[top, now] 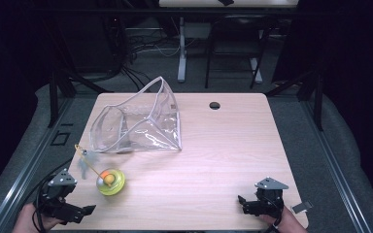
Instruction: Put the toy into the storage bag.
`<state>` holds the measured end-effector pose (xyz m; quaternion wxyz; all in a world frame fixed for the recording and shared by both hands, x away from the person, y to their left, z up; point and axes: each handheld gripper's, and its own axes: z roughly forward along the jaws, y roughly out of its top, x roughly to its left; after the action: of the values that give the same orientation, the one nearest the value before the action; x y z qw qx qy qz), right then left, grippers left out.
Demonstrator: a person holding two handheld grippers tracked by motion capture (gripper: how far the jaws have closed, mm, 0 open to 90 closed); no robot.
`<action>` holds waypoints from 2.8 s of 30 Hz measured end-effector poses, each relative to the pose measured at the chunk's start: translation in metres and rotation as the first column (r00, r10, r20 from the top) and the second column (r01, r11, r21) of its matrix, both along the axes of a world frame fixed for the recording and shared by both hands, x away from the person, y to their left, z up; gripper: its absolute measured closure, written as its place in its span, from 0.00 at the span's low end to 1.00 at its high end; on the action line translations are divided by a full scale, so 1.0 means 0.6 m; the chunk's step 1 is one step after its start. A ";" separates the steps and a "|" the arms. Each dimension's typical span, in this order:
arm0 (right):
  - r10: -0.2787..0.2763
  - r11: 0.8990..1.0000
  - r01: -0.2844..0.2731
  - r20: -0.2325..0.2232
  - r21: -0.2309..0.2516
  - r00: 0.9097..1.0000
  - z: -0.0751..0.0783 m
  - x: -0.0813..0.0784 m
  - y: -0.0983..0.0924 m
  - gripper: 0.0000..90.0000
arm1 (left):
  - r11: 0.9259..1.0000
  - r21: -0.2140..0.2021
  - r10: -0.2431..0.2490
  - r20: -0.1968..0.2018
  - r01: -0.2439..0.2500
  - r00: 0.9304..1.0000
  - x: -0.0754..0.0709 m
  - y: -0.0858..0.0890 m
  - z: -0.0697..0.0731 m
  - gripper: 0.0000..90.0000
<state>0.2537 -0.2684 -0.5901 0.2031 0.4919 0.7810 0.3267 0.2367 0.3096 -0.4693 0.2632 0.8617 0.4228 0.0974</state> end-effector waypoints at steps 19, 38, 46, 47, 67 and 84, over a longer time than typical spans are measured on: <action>-0.001 1.000 0.001 0.004 0.000 1.000 0.000 0.000 0.000 0.00 | 0.992 -0.115 -0.041 0.029 0.044 0.999 0.026 -0.012 0.037 0.00; -0.002 1.000 0.002 0.003 0.000 1.000 0.000 0.000 0.000 0.00 | 0.993 -0.091 -0.077 0.042 0.081 0.996 0.071 -0.029 0.068 0.13; -0.001 1.000 0.001 0.005 0.000 1.000 -0.001 0.000 0.000 0.00 | 0.995 -0.074 -0.059 0.055 0.063 0.997 0.083 -0.030 0.080 0.43; -0.002 1.000 0.002 0.004 0.000 1.000 0.000 0.000 0.000 0.00 | 0.995 -0.073 -0.058 0.056 0.062 0.997 0.084 -0.030 0.080 0.49; -0.002 1.000 0.002 0.004 0.000 1.000 0.000 0.000 0.000 0.00 | 0.997 -0.044 -0.069 0.031 0.070 0.997 0.091 -0.034 0.079 0.88; -0.002 1.000 0.002 0.000 0.000 1.000 0.000 -0.001 0.000 0.00 | 0.990 -0.047 -0.136 -0.001 0.136 0.991 0.103 -0.046 0.088 0.97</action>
<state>0.2534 -0.2683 -0.5900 0.2035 0.4927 0.7805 0.3265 0.2983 0.2817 -0.4163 0.2885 0.8822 0.3659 0.0674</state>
